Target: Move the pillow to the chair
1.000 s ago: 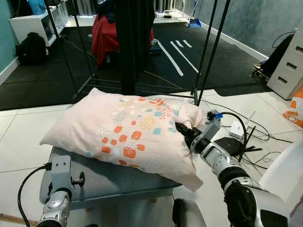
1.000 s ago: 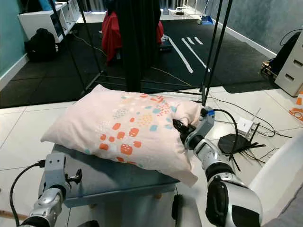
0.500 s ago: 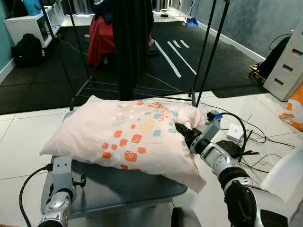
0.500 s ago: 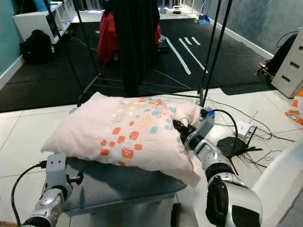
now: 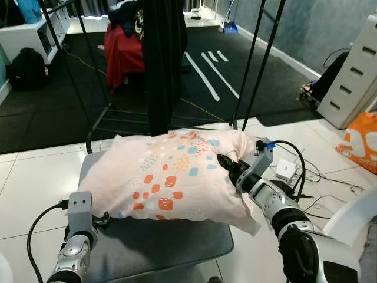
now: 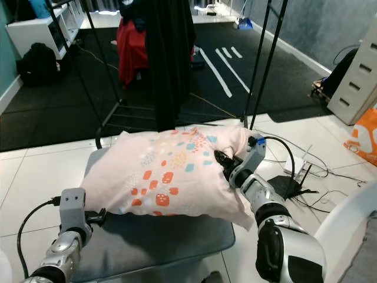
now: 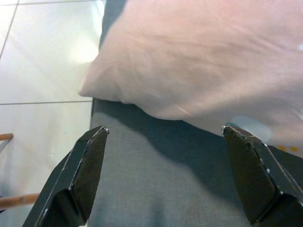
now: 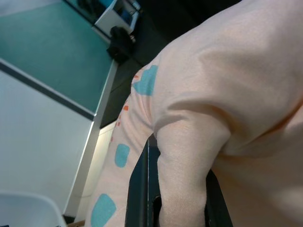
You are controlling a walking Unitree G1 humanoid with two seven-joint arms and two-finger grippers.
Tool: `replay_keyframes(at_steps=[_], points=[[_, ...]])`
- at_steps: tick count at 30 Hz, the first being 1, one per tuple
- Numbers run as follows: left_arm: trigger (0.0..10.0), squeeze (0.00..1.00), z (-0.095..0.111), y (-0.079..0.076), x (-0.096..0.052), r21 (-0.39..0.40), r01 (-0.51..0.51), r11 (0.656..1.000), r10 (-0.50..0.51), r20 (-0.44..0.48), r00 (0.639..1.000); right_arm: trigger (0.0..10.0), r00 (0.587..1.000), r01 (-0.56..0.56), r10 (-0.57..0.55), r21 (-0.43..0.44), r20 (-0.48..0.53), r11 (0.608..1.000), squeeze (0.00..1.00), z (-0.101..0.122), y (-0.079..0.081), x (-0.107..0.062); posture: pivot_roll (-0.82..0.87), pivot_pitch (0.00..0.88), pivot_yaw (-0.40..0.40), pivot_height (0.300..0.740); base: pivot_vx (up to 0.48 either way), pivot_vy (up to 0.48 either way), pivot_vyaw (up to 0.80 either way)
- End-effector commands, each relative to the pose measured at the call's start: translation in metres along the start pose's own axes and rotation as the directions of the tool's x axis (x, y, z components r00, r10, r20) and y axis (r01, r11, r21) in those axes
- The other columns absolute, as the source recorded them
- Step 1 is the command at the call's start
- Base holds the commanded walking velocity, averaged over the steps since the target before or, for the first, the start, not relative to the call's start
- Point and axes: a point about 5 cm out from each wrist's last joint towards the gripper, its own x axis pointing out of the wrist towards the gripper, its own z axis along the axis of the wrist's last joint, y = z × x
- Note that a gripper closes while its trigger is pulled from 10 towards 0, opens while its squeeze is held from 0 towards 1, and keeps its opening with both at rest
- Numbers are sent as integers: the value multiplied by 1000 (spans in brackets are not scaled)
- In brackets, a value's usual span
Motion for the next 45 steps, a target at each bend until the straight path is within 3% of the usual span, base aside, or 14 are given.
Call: replay_keyframes(at_steps=[1, 14, 15, 19, 20, 21, 22, 26, 32, 36, 37, 39, 42, 45], points=[[10000, 0, -9, 1, -3, 3, -2, 1000, 2, -27, 1000, 0, 999, -6, 8, -29, 44, 1000, 0, 11, 2, 1, -67, 76, -30, 679, 0, 0, 0], [10000, 0, -11, 1, -4, 1, -3, 1000, 3, -32, 999, 0, 999, -2, 3, -32, 41, 999, 0, 10, 1, 0, -68, 75, -30, 721, 0, 0, 0], [10000, 0, -12, 1, -4, 1, -3, 1000, 3, -36, 999, 824, 999, 0, 1, -35, 40, 999, 0, 9, 0, 0, -69, 74, -31, 731, 0, 0, 0], [10000, 0, -12, 1, -4, 1, -3, 1000, 3, -39, 999, 824, 999, 1, 0, -36, 40, 999, 0, 9, 0, 0, -69, 74, -31, 735, 0, 0, 0], [10000, 0, -13, 1, -4, 1, -3, 1000, 3, -43, 999, 5961, 999, 5, -3, -40, 36, 999, 0, 8, 0, 0, -69, 74, -32, 740, 0, 0, 0], [10000, 0, -13, 1, -4, 1, -3, 1000, 3, -43, 999, 5961, 999, 5, -3, -40, 36, 999, 0, 8, 0, 0, -69, 74, -32, 740, 0, 0, 0], [10000, 0, -16, 1, -5, 1, -5, 1000, 5, -51, 999, 10000, 1000, 14, -12, -45, 25, 999, 0, 5, -2, -1, -68, 73, -33, 740, 0, 0, 0], [10000, 0, -28, 3, -10, 2, -11, 1000, 11, -96, 995, 10000, 997, 71, -72, -72, -13, 995, 0, -5, -10, -6, -69, 71, -33, 740, 0, 0, 0], [10000, 0, -47, 4, -18, 1, -11, 1000, 11, -169, 986, 10000, 967, 212, -236, -205, -99, 955, 0, -26, -30, -20, -74, 61, -39, 740, 0, 0, 0], [10000, 0, -53, 3, -20, 2, -7, 1000, 8, -192, 981, 10000, 954, 239, -271, -224, -124, 945, 0, -34, -36, -26, -77, 60, -39, 740, 0, 0, 0], [10000, 0, -63, 2, -25, 13, -4, 1000, 7, -234, 972, 10000, 931, 284, -330, -257, -158, 924, 0, -45, -46, -36, -78, 56, -43, 740, 0, 0, 0], [10000, 0, -63, 2, -25, 13, -4, 1000, 7, -234, 972, 10000, 931, 284, -330, -257, -158, 924, 0, -45, -46, -36, -78, 56, -43, 740, 0, 0, 0], [10000, 0, -71, -3, -28, 35, 30, 999, -19, -276, 961, 10000, 890, 355, -409, -256, -202, 899, 0, -64, -62, -55, -75, 54, -45, 740, 0, 0, 0], [10000, 0, -83, -13, -33, 122, 108, 987, -59, -350, 935, 10000, 856, 408, -459, -234, -239, 883, 0, -81, -73, -73, -80, 53, -42, 740, 0, 0, 0]])
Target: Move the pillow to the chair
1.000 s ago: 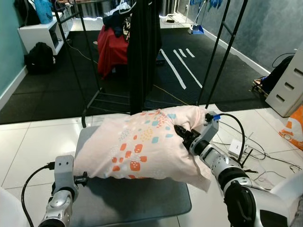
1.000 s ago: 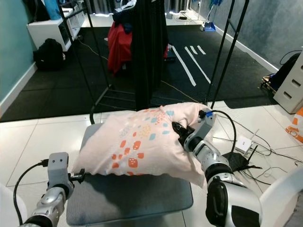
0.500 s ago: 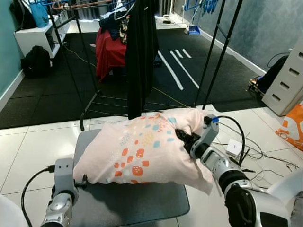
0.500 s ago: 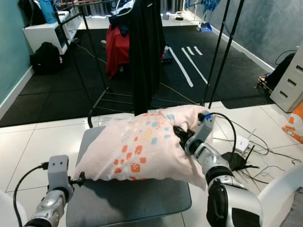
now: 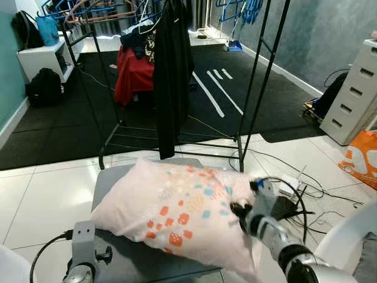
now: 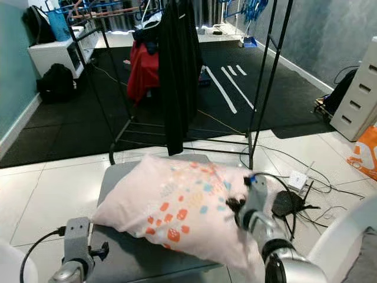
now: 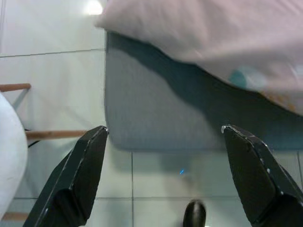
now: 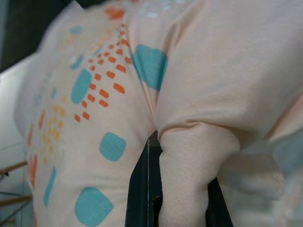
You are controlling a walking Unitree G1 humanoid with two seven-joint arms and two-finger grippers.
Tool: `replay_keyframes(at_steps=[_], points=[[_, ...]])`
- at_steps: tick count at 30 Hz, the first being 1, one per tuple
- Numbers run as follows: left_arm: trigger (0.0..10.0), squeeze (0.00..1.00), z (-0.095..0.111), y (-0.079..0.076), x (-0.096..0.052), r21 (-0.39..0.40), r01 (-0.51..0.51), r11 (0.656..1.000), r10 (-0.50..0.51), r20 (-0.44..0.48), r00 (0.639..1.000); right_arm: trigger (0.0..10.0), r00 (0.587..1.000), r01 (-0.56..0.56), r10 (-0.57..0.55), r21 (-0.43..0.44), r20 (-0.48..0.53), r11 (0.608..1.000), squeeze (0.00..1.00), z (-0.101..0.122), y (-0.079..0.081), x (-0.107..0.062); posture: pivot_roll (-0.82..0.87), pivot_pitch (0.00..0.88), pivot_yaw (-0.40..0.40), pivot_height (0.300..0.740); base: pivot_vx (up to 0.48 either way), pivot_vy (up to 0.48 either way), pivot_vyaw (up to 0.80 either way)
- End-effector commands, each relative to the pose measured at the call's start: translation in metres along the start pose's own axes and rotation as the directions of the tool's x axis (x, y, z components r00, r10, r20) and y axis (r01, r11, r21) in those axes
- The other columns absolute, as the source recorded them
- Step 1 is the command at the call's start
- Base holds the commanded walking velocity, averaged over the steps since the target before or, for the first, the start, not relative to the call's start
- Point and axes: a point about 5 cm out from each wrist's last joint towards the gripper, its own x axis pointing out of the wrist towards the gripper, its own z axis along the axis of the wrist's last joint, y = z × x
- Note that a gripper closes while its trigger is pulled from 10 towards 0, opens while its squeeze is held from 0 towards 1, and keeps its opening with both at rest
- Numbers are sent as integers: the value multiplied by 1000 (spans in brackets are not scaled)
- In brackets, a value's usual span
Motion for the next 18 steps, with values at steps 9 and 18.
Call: replay_keyframes(at_steps=[9, 18], points=[[10000, 0, -32, -23, -6, 304, 139, 942, -88, -175, 981, 10000, 998, 36, -37, -19, -42, 999, 0, -17, -8, -4, -77, 59, -36, 740, 0, 0, 710], [10000, 0, -33, -29, -7, 369, 163, 915, -94, -197, 976, 10000, 1000, 16, -17, -20, -25, 1000, 0, -12, -2, -2, -76, 62, -29, 740, 0, 0, 794]])
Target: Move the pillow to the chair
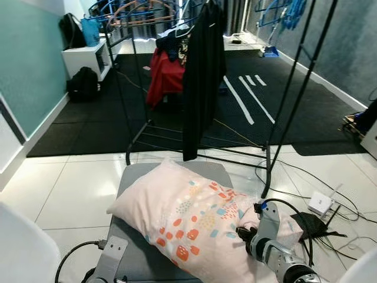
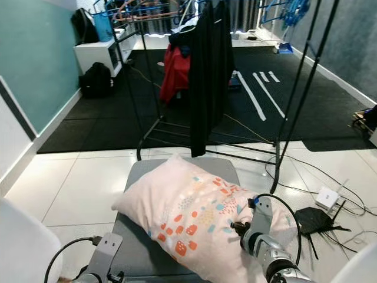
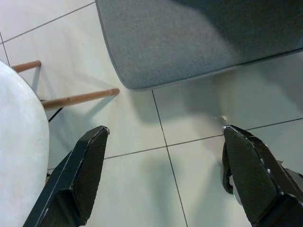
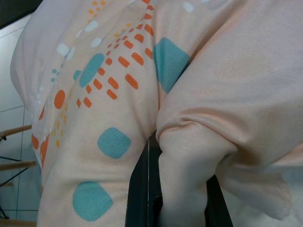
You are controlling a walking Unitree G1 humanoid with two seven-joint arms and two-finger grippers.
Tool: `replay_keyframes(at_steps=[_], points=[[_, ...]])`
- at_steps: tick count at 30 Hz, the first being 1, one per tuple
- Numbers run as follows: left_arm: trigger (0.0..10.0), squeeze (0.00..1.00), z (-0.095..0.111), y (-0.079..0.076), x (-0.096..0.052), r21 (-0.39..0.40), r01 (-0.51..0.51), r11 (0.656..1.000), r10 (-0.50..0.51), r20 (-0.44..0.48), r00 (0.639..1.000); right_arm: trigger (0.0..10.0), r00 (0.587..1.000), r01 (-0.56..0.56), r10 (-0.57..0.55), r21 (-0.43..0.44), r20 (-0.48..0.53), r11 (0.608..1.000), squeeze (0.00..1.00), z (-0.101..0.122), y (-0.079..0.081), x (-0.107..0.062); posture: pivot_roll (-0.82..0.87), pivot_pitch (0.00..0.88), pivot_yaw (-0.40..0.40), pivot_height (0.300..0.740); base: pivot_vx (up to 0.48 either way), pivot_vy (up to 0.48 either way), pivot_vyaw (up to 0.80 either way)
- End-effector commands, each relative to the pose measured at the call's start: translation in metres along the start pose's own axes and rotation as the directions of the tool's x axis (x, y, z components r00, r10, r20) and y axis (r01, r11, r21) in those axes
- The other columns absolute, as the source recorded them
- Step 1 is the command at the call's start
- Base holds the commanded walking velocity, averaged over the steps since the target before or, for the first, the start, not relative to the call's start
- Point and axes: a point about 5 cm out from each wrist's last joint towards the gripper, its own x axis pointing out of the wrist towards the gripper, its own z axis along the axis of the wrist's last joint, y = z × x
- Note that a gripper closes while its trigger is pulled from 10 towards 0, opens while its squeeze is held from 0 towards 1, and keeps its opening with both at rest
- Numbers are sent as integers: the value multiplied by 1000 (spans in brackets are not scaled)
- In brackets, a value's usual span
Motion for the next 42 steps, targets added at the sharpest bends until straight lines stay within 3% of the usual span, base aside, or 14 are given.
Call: replay_keyframes(at_steps=[1, 11, 14, 32, 41, 42], points=[[10000, 0, -4, -5, 0, 24, 12, 1000, -11, -27, 1000, 10000, 999, -28, 29, -16, 31, 999, 0, 9, 7, 3, -76, 62, -29, 740, 0, 0, 794], [10000, 0, -10, 1, -1, -8, -5, 1000, 5, -30, 1000, 10000, 984, -97, 100, -32, 147, 995, 0, 46, 23, 7, -74, 62, -33, 740, 0, -192, 794], [10000, 0, -10, 2, -1, -12, -10, 1000, 9, -30, 1000, 10000, 983, -99, 103, -33, 150, 995, 0, 47, 24, 7, -73, 61, -34, 740, 0, -480, 794], [10000, 0, -6, -3, -1, 17, -15, 1000, 16, -20, 1000, 10000, 977, -118, 125, -52, 171, 992, 0, 55, 28, 7, -76, 61, -34, 740, 0, 0, 794], [10000, 0, -5, -4, -1, 24, -13, 1000, 13, -17, 1000, 10000, 960, -150, 161, -64, 227, 987, 0, 72, 34, 7, -76, 58, -28, 740, 0, 0, 794], [10000, 0, -6, -3, -1, 26, -13, 1000, 13, -17, 1000, 10000, 947, -175, 187, -69, 261, 982, 0, 82, 38, 6, -78, 55, -26, 740, 0, 0, 794]])
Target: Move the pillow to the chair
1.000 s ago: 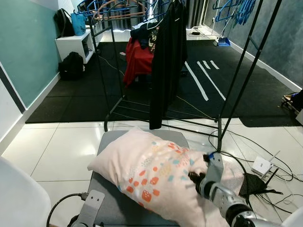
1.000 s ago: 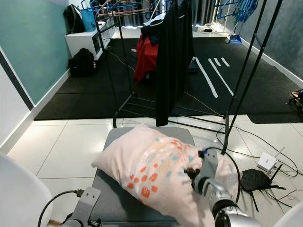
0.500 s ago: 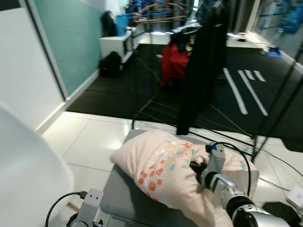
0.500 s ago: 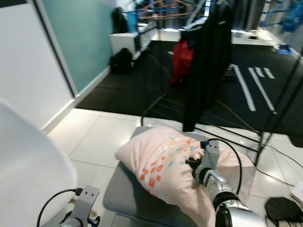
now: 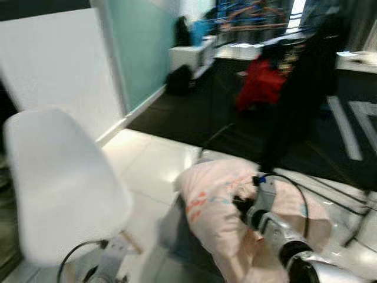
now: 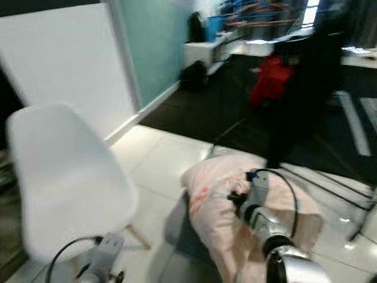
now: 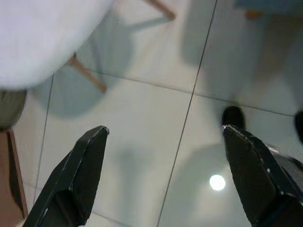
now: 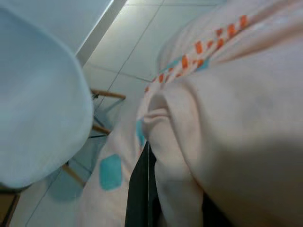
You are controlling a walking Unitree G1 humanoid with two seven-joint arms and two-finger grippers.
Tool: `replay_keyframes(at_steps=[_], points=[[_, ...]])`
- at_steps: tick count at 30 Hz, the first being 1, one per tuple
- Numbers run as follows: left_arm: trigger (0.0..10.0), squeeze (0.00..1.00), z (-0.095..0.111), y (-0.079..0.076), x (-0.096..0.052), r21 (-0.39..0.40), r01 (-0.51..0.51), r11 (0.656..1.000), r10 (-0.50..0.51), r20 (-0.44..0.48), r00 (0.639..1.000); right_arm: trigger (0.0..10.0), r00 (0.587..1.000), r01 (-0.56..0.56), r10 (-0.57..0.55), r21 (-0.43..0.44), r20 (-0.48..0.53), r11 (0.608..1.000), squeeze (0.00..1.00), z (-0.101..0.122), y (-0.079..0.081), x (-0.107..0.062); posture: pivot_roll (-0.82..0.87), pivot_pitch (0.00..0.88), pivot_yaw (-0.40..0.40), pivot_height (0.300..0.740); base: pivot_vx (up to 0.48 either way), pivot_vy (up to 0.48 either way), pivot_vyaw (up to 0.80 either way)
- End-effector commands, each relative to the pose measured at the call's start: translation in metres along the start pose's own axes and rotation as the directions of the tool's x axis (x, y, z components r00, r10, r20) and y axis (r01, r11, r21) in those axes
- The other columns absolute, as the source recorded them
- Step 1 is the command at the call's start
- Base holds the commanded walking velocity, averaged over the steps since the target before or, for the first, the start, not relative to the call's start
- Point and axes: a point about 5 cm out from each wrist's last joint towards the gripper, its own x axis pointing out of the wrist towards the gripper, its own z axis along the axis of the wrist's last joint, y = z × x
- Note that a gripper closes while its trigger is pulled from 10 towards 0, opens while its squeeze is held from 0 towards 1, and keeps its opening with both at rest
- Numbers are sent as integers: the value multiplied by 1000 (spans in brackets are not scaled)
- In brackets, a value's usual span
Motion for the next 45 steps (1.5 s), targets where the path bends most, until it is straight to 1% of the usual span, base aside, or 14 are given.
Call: replay_keyframes(at_steps=[1, 4, 6, 7, 8, 13, 14, 15, 17, 24, 25, 31, 41, 45], points=[[10000, 0, -5, 2, -1, 22, 1, 1000, -1, -17, 1000, 10000, 992, -72, 72, -3, 99, 997, 0, 25, 13, 6, -78, 55, -26, 740, 0, 0, 794], [10000, 0, -6, 2, -1, 23, 1, 1000, -1, -17, 1000, 10000, 986, -101, 101, -5, 131, 995, 0, 34, 17, 7, -78, 55, -26, 740, 0, 0, 794], [10000, 0, -9, 4, -1, 23, 0, 1000, 1, -20, 1000, 10000, 960, -181, 178, -9, 216, 983, 0, 59, 28, 10, -77, 52, -27, 740, 0, 0, 794], [10000, 0, -9, 4, -1, 23, 0, 1000, 1, -20, 1000, 10000, 960, -181, 178, -9, 216, 983, 0, 59, 28, 10, -77, 52, -27, 740, 0, 0, 794], [10000, 0, -11, 6, -2, 22, -1, 1000, 2, -23, 1000, 10000, 930, -238, 231, -10, 285, 971, 0, 79, 37, 10, -78, 51, -27, 740, 0, 0, 794], [10000, 0, -12, 6, -2, 23, -1, 1000, 1, -24, 1000, 10000, 888, -303, 282, 1, 364, 953, 0, 102, 45, 9, -78, 50, -27, 740, 0, 0, 794], [10000, 0, -12, 5, -2, 22, 0, 1000, 0, -23, 1000, 10000, 830, -383, 344, -1, 439, 924, 0, 125, 55, 6, -78, 48, -26, 740, 0, 0, 794], [10000, 0, -12, 5, -2, 22, 0, 1000, 0, -23, 1000, 10000, 830, -383, 344, -1, 439, 924, 0, 125, 55, 6, -78, 48, -26, 740, 0, 0, 794], [10000, 0, -11, 5, -2, 18, 1, 1000, -1, -21, 1000, 10000, 763, -461, 405, -14, 503, 887, 0, 146, 65, 1, -77, 50, -27, 740, 0, 0, 794], [10000, 0, -9, 4, -1, 15, 2, 1000, -2, -17, 1000, 10000, 674, -548, 478, -51, 563, 835, 0, 169, 78, -5, -77, 56, -26, 740, 0, 0, 794], [10000, 0, -7, 3, -1, 10, 3, 1000, -3, -8, 1000, 10000, 658, -563, 522, -106, 542, 820, 0, 174, 85, -6, -79, 61, -26, 740, 0, 0, 781], [10000, 0, -3, 2, -1, 0, 6, 1000, -6, 8, 1000, 10000, 674, -553, 528, -121, 516, 824, 0, 171, 86, -5, -77, 62, -29, 740, 0, 0, 781], [10000, 0, -14, 3, -3, -2, 14, 1000, -14, 15, 1000, 10000, 636, -574, 539, -127, 552, 809, 0, 184, 89, -10, -80, 61, -25, 740, 0, 0, 547], [10000, 0, -15, 3, -4, -4, 19, 1000, -19, 16, 1000, 10000, 664, -539, 520, -138, 538, 831, 0, 186, 91, -8, -80, 62, -26, 740, 283, 0, 0]])
